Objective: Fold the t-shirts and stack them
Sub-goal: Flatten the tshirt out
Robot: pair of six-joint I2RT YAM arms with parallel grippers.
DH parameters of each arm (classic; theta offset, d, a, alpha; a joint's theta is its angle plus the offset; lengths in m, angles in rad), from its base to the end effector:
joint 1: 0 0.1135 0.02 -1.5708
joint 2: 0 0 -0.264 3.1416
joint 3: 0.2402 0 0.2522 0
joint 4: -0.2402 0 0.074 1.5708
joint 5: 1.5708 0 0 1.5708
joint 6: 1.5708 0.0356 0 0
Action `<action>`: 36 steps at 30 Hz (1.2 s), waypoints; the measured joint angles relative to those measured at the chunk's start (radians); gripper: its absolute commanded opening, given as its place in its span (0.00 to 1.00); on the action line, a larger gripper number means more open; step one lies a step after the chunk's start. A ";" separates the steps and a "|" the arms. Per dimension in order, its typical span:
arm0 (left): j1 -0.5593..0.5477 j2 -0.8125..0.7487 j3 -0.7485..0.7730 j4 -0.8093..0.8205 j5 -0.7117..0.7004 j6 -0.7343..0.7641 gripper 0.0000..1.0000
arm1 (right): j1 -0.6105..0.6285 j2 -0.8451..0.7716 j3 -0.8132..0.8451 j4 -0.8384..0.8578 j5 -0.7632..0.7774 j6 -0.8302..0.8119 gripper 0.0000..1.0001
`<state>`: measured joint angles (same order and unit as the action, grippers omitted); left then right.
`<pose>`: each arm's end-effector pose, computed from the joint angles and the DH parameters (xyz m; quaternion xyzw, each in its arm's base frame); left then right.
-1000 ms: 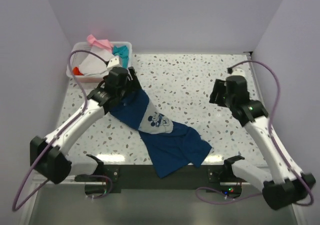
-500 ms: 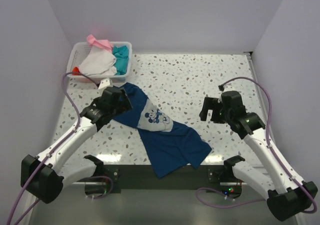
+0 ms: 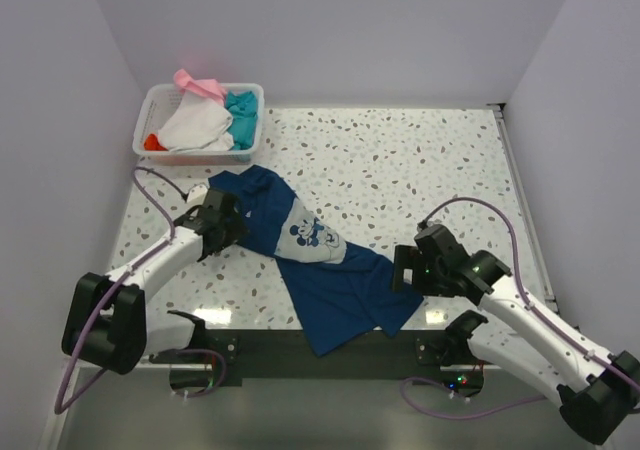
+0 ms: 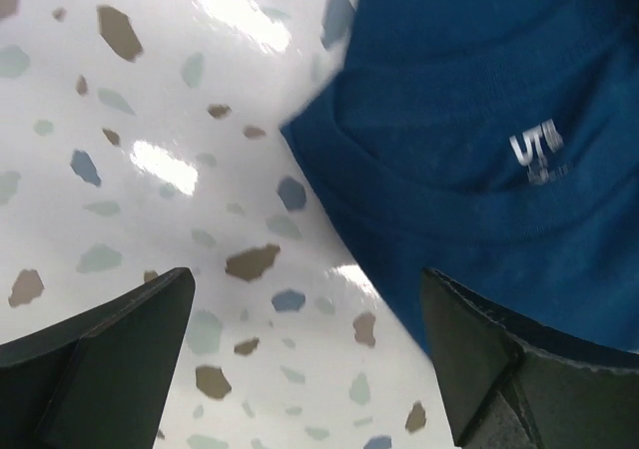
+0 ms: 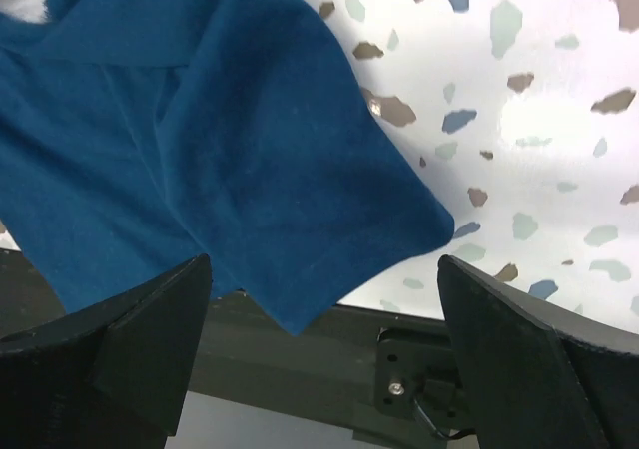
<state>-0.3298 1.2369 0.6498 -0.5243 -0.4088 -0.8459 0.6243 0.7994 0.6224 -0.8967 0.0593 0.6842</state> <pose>0.2108 -0.0572 0.1816 -0.2880 0.9101 0.0408 0.2951 0.1147 0.0801 0.2224 0.0363 0.9682 0.1268 0.2126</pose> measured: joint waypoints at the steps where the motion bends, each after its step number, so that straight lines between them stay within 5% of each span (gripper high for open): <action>1: 0.029 0.013 0.000 0.020 0.010 0.003 0.99 | 0.006 -0.013 -0.008 -0.009 0.000 0.017 0.99; 10: 0.147 0.181 0.023 0.170 0.097 0.071 0.83 | 0.040 -0.032 -0.061 -0.058 -0.003 0.101 0.99; 16: 0.175 0.254 0.066 0.243 0.112 0.105 0.38 | 0.104 0.027 -0.074 -0.049 -0.015 0.127 0.97; 19: 0.179 0.262 0.066 0.267 0.129 0.109 0.04 | 0.185 0.080 -0.075 -0.028 -0.014 0.153 0.96; 24: 0.179 0.262 0.065 0.281 0.153 0.126 0.00 | 0.299 0.190 -0.075 0.042 0.047 0.198 0.93; 30: 0.179 0.150 0.021 0.259 0.183 0.134 0.00 | 0.324 0.353 -0.067 0.134 0.179 0.224 0.63; 33: 0.179 0.045 0.010 0.244 0.197 0.134 0.00 | 0.326 0.405 -0.038 0.145 0.236 0.230 0.25; 34: 0.179 -0.005 0.009 0.238 0.203 0.134 0.00 | 0.327 0.418 -0.028 0.147 0.261 0.233 0.04; 36: 0.179 -0.078 0.010 0.237 0.217 0.134 0.00 | 0.327 0.428 -0.016 0.143 0.306 0.238 0.00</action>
<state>-0.1505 1.1591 0.6594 -0.2874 -0.1921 -0.7124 0.9508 1.2278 0.6060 -0.7532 0.3649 0.9218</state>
